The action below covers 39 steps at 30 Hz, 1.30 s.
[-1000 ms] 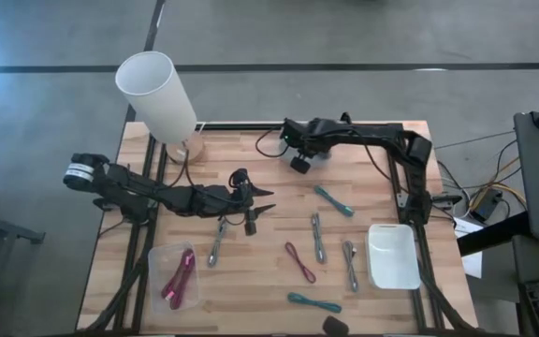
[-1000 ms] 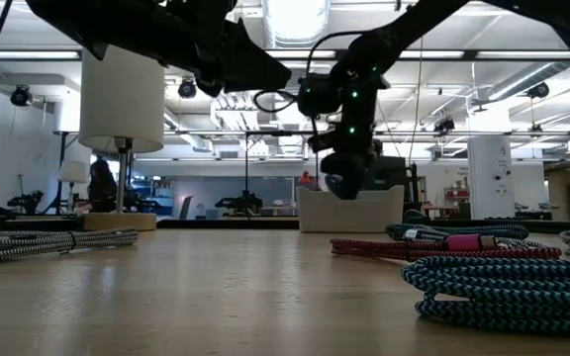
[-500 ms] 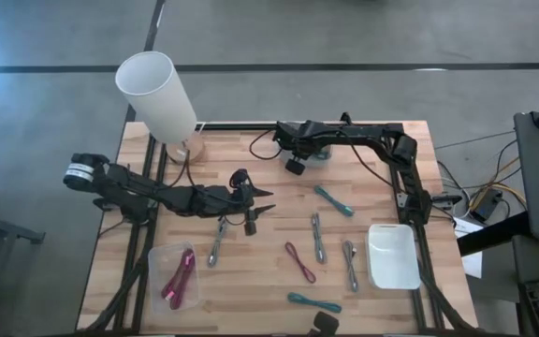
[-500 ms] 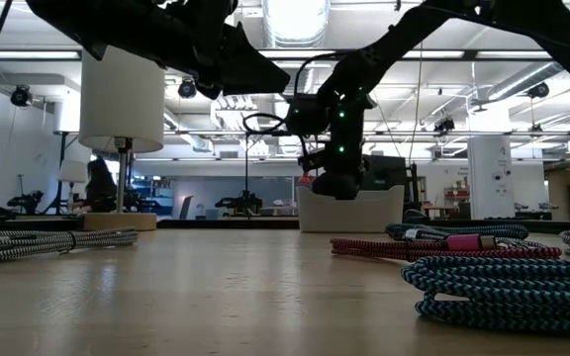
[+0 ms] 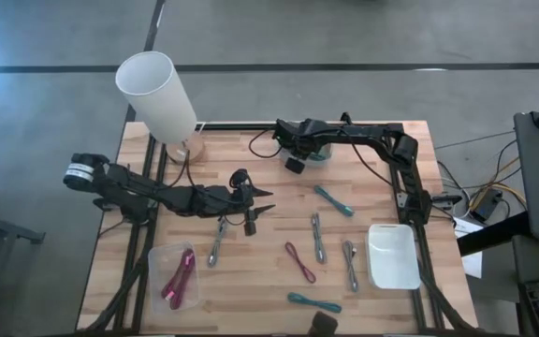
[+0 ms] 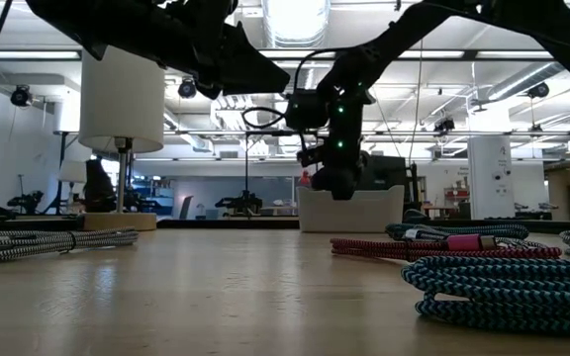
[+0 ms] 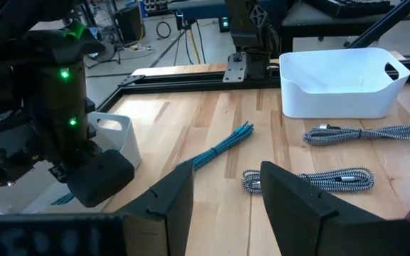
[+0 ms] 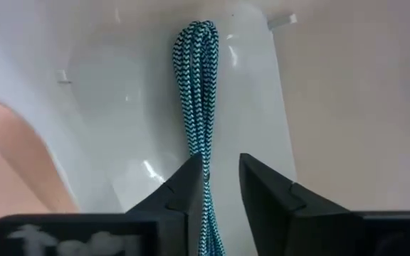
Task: Pick & Place USB Port
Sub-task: Put the top blue striped charger cable into the gray bin
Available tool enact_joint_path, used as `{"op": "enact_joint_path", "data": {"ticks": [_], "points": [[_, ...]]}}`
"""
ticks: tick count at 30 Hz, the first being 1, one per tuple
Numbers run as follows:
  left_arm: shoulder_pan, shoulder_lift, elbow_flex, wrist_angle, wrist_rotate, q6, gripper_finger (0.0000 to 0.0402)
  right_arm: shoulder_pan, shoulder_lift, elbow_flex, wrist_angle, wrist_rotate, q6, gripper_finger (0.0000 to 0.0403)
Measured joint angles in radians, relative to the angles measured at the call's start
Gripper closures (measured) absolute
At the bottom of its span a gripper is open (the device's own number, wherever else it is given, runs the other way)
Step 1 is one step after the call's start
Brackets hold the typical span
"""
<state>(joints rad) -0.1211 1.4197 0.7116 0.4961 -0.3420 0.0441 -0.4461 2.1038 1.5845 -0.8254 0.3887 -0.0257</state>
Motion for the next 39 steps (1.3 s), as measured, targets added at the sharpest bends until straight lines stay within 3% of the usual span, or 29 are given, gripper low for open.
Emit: {"op": "enact_joint_path", "data": {"ticks": [7,14,23,29,39], "points": [[0.0,0.0,0.0,-0.003,0.0,0.0,0.0236,0.033,-0.049,0.016,-0.097,0.0,0.005,0.0279],[0.0,0.0,0.0,-0.011,0.0,0.0,0.0236,0.121,-0.187,0.017,-0.213,-0.013,0.103,0.028],[0.0,-0.001,0.0,-0.031,0.001,-0.014,0.0236,0.24,-0.395,-0.022,-0.345,-0.158,0.24,0.0292],[0.0,-0.053,0.001,-0.21,0.012,-0.07,0.0236,0.327,-0.531,-0.229,-0.266,-0.204,0.335,0.0289],[0.0,-0.181,0.001,-0.487,0.148,-0.104,0.0236,0.371,-0.658,-0.658,0.134,-0.21,0.472,0.0289]]}}
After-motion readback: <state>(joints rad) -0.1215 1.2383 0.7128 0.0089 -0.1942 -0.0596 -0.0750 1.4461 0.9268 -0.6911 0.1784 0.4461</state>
